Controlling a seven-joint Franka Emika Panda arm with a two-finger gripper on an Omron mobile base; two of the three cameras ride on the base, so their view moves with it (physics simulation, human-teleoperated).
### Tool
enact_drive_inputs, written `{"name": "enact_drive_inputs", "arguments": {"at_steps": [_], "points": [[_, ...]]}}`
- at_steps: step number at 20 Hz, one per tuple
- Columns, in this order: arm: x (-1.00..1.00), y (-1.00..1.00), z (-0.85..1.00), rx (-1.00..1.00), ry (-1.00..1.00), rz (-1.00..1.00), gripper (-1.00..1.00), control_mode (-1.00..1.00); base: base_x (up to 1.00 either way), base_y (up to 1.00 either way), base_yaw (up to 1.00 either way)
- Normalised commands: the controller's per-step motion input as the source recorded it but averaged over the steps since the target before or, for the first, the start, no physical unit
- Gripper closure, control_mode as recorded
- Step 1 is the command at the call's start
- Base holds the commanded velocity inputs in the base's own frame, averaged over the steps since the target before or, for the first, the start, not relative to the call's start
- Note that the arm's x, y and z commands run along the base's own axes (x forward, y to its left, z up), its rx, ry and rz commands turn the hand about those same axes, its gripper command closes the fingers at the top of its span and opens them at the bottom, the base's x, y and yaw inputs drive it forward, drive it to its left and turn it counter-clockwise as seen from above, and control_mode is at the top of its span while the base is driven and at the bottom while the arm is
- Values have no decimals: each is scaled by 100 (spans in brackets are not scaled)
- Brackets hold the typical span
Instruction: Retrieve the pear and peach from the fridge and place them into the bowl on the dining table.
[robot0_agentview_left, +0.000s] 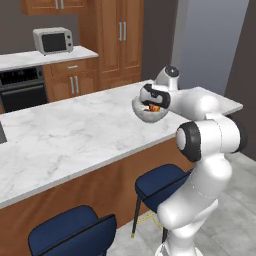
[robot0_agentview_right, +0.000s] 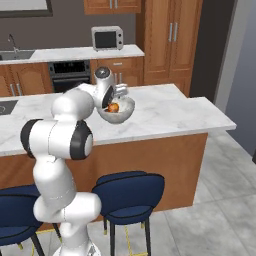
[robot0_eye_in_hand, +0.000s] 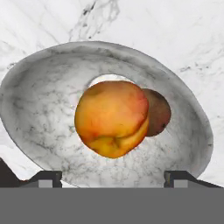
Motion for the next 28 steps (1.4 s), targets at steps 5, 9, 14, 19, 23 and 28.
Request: {"name": "enact_drive_inputs", "arguments": {"at_steps": [5, 9, 14, 19, 23, 28], "points": [[5, -29, 1, 3, 0, 1, -100, -100, 0, 0, 0], [-64, -49, 41, 12, -13, 4, -100, -100, 0, 0, 0], [-100, -49, 22, 12, -19, 1, -100, -100, 0, 0, 0], [-100, -56, 2, 0, -7, 0, -100, -100, 0, 0, 0], [-100, -55, 4, -4, 0, 0, -100, -100, 0, 0, 0], [-100, -29, -8, -23, 6, 0, -100, -100, 0, 0, 0]]}}
